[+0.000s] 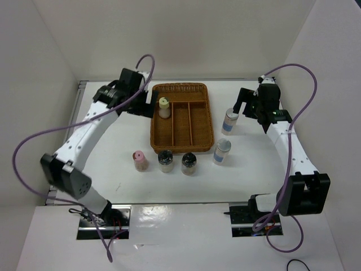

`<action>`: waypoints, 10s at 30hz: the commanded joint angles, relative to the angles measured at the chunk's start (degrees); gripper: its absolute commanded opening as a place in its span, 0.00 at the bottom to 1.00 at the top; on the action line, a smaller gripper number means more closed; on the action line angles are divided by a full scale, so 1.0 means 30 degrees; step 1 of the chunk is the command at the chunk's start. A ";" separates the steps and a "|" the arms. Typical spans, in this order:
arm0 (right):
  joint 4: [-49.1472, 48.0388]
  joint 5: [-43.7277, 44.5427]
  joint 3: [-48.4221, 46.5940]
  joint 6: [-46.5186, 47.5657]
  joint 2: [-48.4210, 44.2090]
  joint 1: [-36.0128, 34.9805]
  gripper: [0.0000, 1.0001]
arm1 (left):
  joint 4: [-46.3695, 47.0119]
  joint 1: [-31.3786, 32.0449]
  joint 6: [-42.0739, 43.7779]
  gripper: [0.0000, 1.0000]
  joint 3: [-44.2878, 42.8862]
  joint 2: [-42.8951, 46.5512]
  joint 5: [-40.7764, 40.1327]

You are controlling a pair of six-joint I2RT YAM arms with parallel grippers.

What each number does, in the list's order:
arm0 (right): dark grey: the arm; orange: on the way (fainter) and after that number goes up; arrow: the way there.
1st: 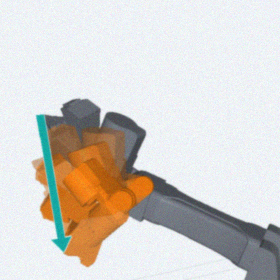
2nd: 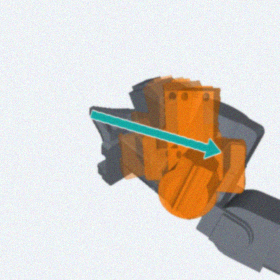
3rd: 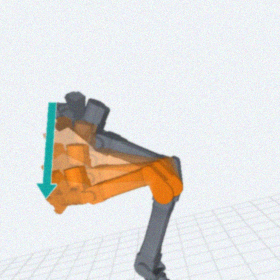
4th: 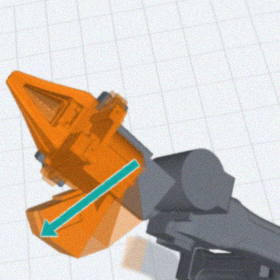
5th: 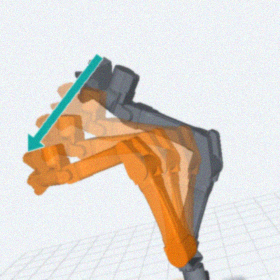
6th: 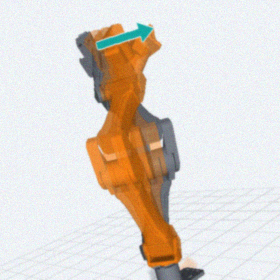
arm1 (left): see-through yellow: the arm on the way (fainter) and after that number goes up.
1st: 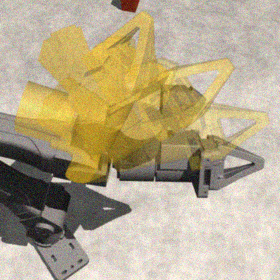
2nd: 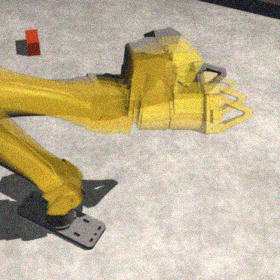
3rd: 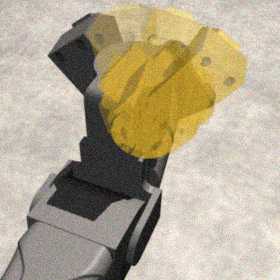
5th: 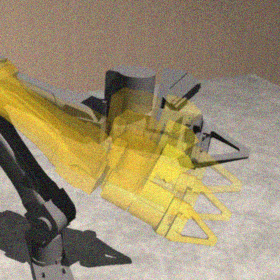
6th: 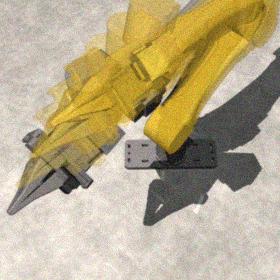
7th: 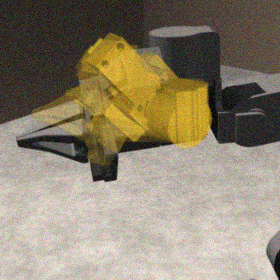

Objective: Organize the condiment bottles

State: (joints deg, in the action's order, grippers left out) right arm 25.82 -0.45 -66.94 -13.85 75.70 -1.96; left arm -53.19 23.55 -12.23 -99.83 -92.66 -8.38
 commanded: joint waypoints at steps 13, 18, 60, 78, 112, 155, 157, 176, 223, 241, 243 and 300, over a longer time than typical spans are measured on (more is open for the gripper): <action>-0.0405 -0.0552 0.1043 -0.1039 -0.1708 -0.0373 0.99 | -0.0141 0.0089 -0.3979 0.99 1.0361 0.5575 0.1857; -0.0581 -0.0380 0.1248 -0.1215 -0.1884 -0.0373 0.99 | 0.0442 0.0324 -0.3980 0.99 1.1129 0.5167 0.2091; -0.1489 -0.0378 0.1248 -0.1390 -0.1708 -0.0373 0.99 | -0.1721 0.0499 -0.6090 0.40 0.9580 0.1913 -0.1012; -0.1870 0.0352 0.0515 -0.1039 -0.0041 -0.0373 0.99 | -0.1378 0.0499 -0.3046 0.40 -0.4311 -0.3706 -0.2421; -0.1899 -0.0202 -0.0363 -0.0101 0.1776 -0.0899 0.99 | 0.1148 0.1027 -0.2076 0.42 -0.5453 -0.9689 -0.0224; -0.1108 0.1878 -0.1301 0.0250 0.4823 -0.2219 0.99 | 0.1878 0.1554 -0.2603 1.00 -0.1091 -0.0434 -0.0722; -0.1108 0.2521 -0.1533 0.0250 0.5086 -0.2569 0.95 | 0.1880 0.1554 -0.2779 1.00 -0.0622 -0.0226 -0.0897; -0.0932 0.4046 -0.1535 0.0074 0.6085 -0.2922 0.61 | 0.2232 0.0704 -0.2603 1.00 0.1080 0.0975 -0.0751; 0.1148 0.1790 -1.6299 0.1686 1.3759 -0.8869 0.44 | 0.4898 -0.5301 -0.2955 1.00 0.9369 0.5546 0.2296; 0.1324 0.1438 -1.7912 0.1510 1.6571 -0.9221 0.44 | 0.5073 -0.5301 -0.2779 1.00 0.9371 0.5020 0.2501; 0.1498 0.1438 -1.8147 0.1510 1.6747 -0.9395 0.44 | 0.5073 -0.5475 -0.2603 1.00 0.9371 0.5018 0.2501; -0.0112 0.6126 -1.1297 -0.0365 0.8879 -1.0686 0.99 | 0.5249 -0.5477 -0.2076 1.00 1.0074 0.6278 0.4493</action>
State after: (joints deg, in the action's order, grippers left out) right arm 26.13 16.29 -102.74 -14.13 111.48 -33.61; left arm -38.72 7.42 -19.53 -69.95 -75.42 3.79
